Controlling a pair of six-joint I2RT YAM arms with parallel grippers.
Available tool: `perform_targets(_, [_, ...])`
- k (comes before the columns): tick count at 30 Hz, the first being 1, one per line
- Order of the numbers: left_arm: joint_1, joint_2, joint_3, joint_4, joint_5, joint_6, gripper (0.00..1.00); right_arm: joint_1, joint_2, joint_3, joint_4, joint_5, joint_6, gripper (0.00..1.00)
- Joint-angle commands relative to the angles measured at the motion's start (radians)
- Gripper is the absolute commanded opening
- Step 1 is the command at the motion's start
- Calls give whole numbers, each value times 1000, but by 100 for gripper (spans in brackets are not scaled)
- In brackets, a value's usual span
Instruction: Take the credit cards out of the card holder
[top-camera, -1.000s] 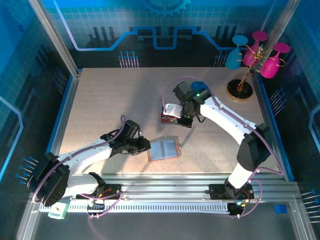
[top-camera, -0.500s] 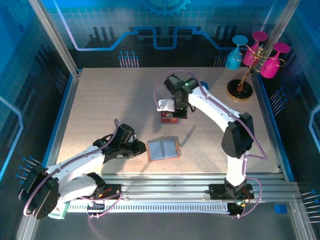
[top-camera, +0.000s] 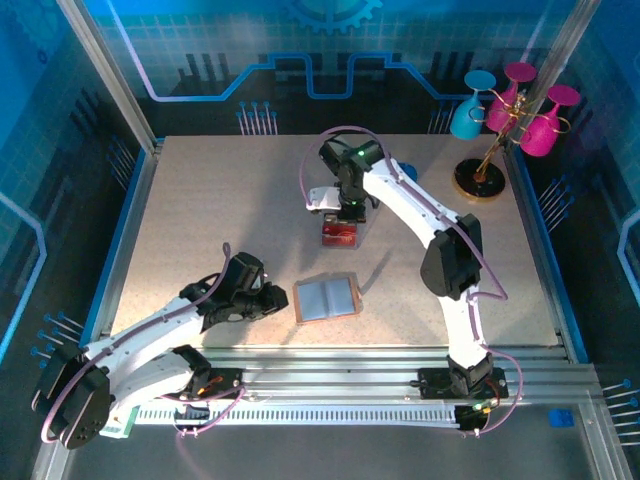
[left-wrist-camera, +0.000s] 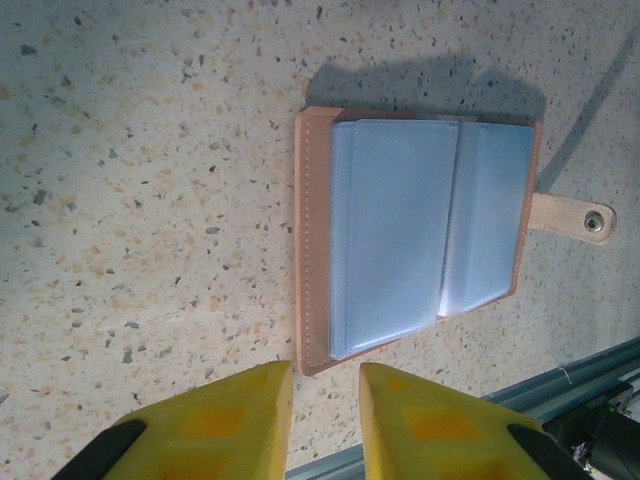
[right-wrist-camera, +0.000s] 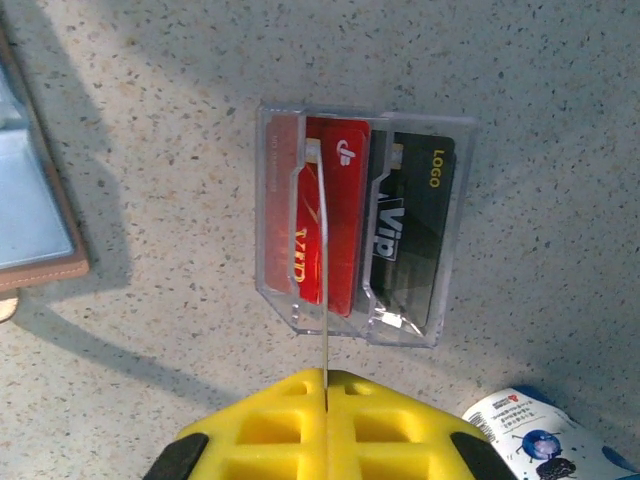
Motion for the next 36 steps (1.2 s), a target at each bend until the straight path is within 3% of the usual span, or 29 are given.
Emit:
perform_targets(1, [10,-16,-12,-21,-9,-20,25,-16,48,80,-63,1,-25,0])
perform_targets(10, [9,-16,-27,-2,-3,-38,25,-36,139,192,-88,-5,-36,0])
perform_targets(36, [11,47,-19,25,3,-28,28,-66,268,225,-51,-10,-39,0])
